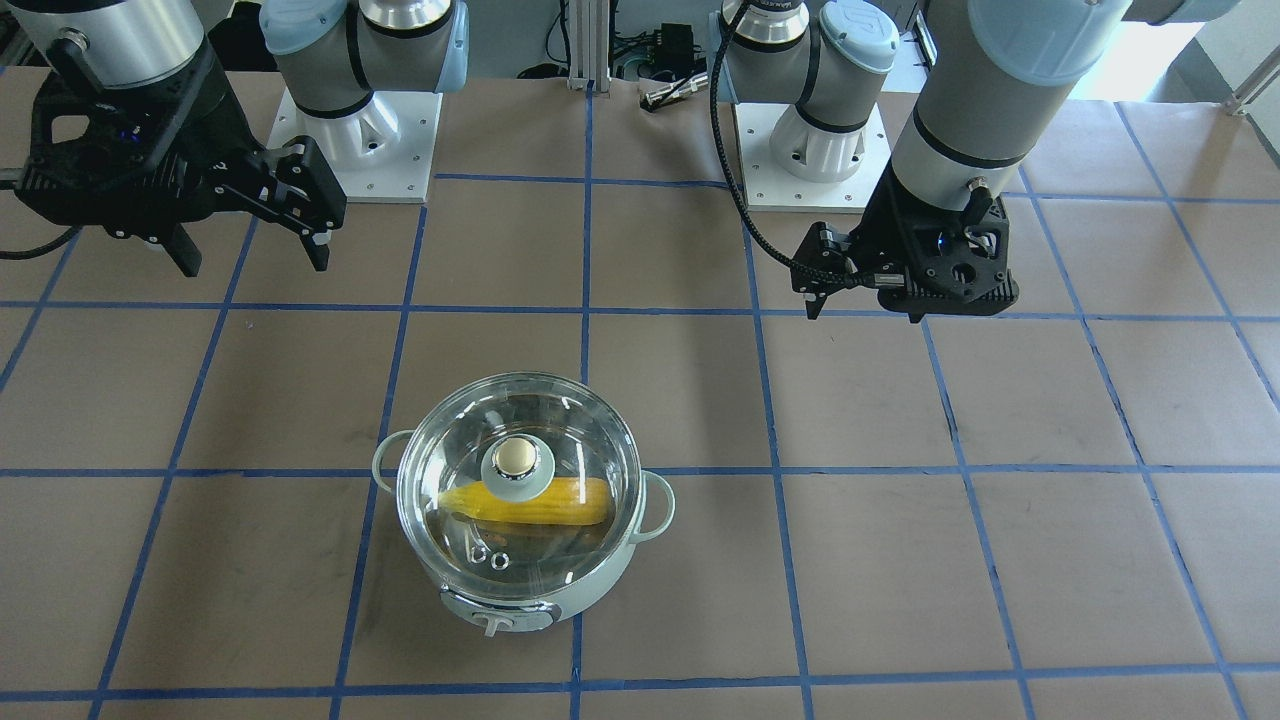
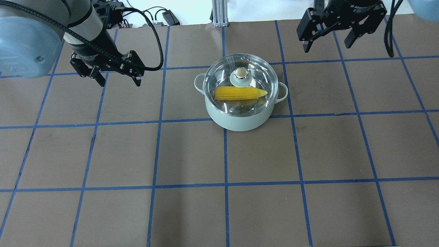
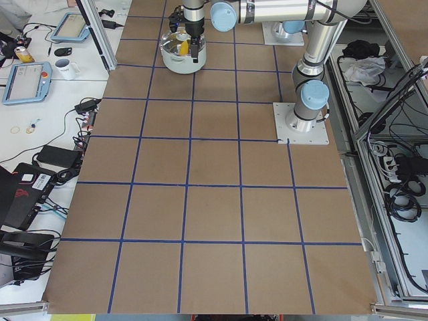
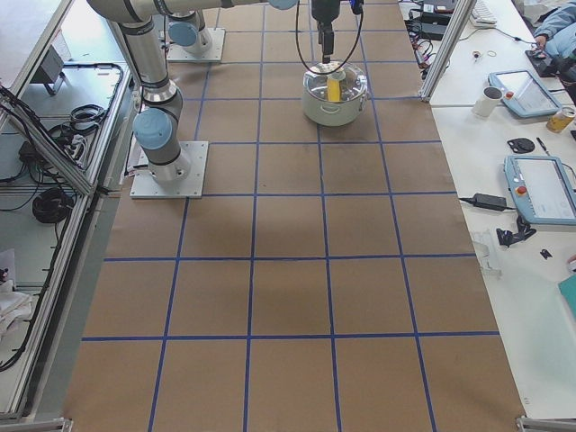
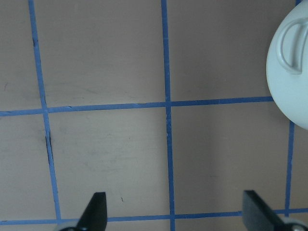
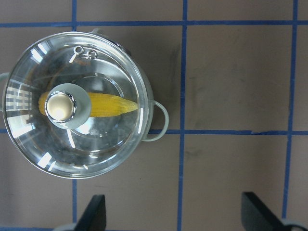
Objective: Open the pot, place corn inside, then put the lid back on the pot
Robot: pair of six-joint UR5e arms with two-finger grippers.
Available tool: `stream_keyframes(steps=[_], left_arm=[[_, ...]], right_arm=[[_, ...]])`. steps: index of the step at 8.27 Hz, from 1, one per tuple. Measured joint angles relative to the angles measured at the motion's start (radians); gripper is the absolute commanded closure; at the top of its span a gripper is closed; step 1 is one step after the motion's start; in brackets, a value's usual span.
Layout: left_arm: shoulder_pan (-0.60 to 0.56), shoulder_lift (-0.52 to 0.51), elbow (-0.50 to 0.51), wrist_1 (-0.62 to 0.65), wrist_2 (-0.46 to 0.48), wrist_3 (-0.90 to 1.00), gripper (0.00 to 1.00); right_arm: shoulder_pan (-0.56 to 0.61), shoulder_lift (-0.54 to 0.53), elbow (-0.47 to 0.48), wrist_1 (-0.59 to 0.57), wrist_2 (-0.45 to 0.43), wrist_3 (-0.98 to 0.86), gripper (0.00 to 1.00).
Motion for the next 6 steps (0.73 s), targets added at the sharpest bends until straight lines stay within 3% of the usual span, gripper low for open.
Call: stream_keyframes(steps=[6], left_arm=[[0.0, -0.002, -0.008, 0.0, 0.002, 0.005, 0.0]], right_arm=[[0.001, -0.01, 0.012, -0.031, 0.002, -0.02, 0.0]])
